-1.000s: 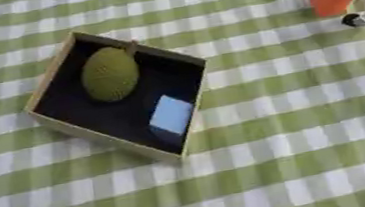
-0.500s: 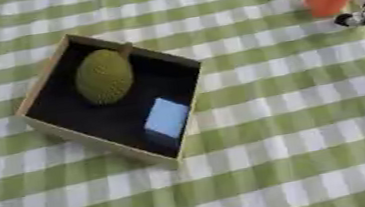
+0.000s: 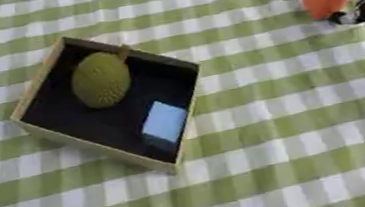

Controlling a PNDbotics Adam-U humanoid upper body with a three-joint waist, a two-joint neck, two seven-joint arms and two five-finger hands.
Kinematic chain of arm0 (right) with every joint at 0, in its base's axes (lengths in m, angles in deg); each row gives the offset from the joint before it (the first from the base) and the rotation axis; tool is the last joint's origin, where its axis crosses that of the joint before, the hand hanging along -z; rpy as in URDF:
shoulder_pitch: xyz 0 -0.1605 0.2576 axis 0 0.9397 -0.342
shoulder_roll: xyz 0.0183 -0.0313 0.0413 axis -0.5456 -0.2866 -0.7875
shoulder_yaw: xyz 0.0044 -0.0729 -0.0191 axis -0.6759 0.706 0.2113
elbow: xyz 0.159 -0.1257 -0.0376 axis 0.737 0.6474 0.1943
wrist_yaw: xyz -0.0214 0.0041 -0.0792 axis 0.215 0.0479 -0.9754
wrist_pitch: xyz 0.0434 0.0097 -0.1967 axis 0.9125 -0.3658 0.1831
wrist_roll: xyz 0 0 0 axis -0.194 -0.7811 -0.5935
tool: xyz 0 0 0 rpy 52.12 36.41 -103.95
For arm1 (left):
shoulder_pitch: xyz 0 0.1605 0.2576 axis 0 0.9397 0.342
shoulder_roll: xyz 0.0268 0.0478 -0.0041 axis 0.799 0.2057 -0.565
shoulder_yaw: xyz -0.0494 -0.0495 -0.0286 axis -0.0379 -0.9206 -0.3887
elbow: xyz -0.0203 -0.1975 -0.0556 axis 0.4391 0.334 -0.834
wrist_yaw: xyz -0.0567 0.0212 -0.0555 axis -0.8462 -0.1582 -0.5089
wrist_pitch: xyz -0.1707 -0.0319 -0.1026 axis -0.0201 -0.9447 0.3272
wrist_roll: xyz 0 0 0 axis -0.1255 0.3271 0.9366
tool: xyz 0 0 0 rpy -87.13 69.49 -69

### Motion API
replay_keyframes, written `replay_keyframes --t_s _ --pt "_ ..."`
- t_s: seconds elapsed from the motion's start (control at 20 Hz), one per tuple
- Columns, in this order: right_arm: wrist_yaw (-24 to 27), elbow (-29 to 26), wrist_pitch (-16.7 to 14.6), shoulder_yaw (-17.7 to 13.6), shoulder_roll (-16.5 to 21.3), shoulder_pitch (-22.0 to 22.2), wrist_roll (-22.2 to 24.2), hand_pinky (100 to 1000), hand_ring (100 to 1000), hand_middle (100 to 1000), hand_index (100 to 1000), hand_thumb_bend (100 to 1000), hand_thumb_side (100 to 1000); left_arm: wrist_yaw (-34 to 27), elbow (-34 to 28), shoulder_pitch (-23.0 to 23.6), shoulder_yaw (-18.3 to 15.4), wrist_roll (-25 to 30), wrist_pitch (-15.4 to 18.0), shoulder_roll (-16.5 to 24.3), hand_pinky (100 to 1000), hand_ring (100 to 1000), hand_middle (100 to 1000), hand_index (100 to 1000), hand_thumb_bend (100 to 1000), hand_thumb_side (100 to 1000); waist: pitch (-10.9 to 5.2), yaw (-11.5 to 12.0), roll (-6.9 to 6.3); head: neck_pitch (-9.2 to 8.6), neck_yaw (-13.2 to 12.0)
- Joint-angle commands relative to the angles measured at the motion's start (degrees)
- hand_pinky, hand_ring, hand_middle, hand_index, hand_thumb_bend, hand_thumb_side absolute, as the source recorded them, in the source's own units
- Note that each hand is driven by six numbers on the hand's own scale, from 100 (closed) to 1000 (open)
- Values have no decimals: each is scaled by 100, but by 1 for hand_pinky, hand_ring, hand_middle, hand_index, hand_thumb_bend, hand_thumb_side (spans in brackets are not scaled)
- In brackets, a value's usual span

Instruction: Pick up objects on the table and place them in the box.

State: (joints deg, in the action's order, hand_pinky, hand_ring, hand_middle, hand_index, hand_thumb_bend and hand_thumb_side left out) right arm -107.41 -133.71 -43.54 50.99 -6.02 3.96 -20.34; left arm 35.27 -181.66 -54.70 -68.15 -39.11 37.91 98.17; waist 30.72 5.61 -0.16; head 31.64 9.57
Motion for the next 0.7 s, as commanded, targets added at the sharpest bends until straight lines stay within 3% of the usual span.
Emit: replay_keyframes --t_s 0.05,0.4,0.7 --pt "-60 -27 80 -56 131 -108 -204 861 846 741 833 386 107 37 -88 -56 -20 -7 -6 203 813 831 867 831 173 868 -44 -1 55 -91 12" --pt "-120 -21 99 -2 94 -125 -399 852 825 686 789 356 116 41 -88 -59 -20 -5 -19 188 814 831 867 829 173 870 -6 -10 54 -84 23" --pt "-40 -34 24 -3 86 -129 -233 850 815 643 767 317 128 34 -88 -51 -26 -9 -23 187 815 832 868 829 174 870 -8 -34 48 -37 9"
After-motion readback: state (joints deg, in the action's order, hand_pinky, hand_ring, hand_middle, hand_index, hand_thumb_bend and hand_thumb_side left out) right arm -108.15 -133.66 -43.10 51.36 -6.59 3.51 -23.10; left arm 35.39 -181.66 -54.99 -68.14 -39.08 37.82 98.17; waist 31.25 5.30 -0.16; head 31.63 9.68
